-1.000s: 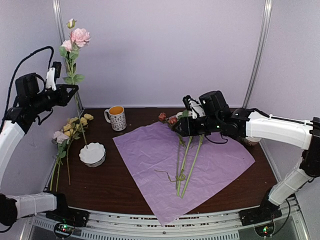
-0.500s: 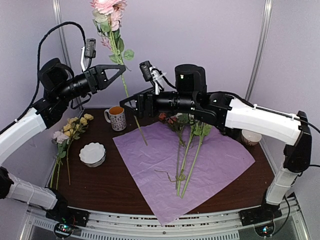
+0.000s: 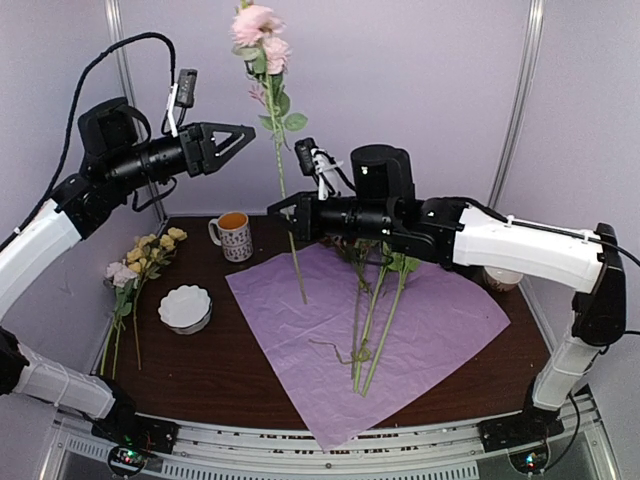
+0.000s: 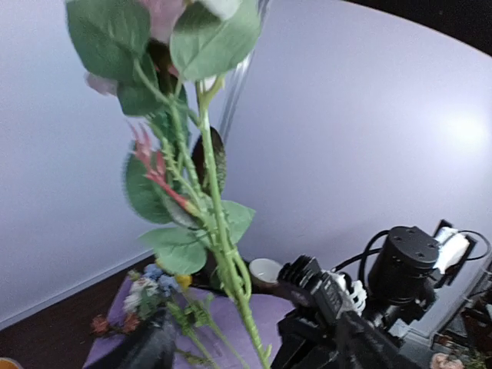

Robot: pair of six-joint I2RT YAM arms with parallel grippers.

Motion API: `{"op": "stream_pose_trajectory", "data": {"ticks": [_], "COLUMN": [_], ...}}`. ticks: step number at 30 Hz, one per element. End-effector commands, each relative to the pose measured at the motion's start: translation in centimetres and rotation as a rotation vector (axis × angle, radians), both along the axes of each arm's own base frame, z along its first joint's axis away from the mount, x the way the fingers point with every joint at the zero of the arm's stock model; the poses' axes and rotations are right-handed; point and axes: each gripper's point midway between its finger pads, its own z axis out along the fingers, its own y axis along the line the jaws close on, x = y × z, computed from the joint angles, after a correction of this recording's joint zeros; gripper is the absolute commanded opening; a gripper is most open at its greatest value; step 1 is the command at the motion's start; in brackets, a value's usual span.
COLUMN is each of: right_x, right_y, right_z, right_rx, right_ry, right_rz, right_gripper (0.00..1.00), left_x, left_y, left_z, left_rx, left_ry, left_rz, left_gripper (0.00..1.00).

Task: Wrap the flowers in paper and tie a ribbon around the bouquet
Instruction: Pass from the left arm to the right, then place the fake flower on the flattened wrapping paper.

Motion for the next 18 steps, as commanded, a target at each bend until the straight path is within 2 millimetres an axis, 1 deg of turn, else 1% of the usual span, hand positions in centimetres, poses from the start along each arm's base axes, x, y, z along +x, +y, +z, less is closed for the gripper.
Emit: {"op": "stream_pose_trajectory", "data": {"ticks": [1, 2, 3, 5, 7, 9, 10, 11, 13, 14, 16, 17, 18], "right_x": [4.5, 5.3, 6.0, 6.7, 6.9, 7.0, 7.0, 7.1, 7.0, 7.0, 7.2, 7.2, 7.3], "right_y": [-5.7, -7.1, -8.3, -10.1, -11.1, -11.7, -11.9, -12.1, -12.7, -13.0, -13.6, -13.7, -13.8], "right_z": [-4.3, -6.4, -8.7, -12.9, -16.6, -20.1, -21.6, -23.2, -26.1, -27.3, -28.9, -29.4, -29.7], "right_rx": [0.019, 0.036, 0.044, 0.061, 0.062, 0.021, -0.001, -0.022, -0.038, -0.042, -0.051, -0.059, -0.068], "right_ry": [0.269, 0.381, 0.468, 0.589, 0.674, 0.734, 0.757, 0.783, 0.839, 0.86, 0.878, 0.885, 0.886], "right_rz": [-0.254, -0.311, -0.355, -0.411, -0.443, -0.471, -0.481, -0.497, -0.52, -0.532, -0.556, -0.562, -0.566], "right_gripper": [0.0, 0.0, 0.0, 0.0, 0.0, 0.0, 0.0, 0.0, 0.0, 0.0, 0.0, 0.03, 0.12], "left_x": [5.1, 5.7, 6.4, 7.5, 8.4, 9.0, 9.4, 9.5, 9.2, 9.1, 8.6, 8.4, 8.1], "left_y": [5.3, 6.8, 8.3, 11.3, 14.0, 17.0, 19.2, 20.8, 23.7, 24.8, 27.1, 28.1, 29.2], "left_z": [-4.5, -6.2, -7.4, -9.6, -12.4, -15.6, -17.3, -19.0, -22.6, -24.0, -26.5, -27.6, -28.5], "left_rx": [0.294, 0.368, 0.425, 0.51, 0.569, 0.608, 0.623, 0.643, 0.693, 0.714, 0.741, 0.75, 0.763], "left_ry": [0.08, 0.121, 0.148, 0.195, 0.262, 0.363, 0.422, 0.479, 0.585, 0.622, 0.692, 0.727, 0.756], "left_rz": [0.397, 0.467, 0.539, 0.648, 0.723, 0.797, 0.846, 0.884, 0.942, 0.963, 1.009, 1.037, 1.078], "left_gripper": [0.88, 0.89, 0.9, 0.91, 0.91, 0.9, 0.89, 0.88, 0.87, 0.87, 0.86, 0.85, 0.85]}}
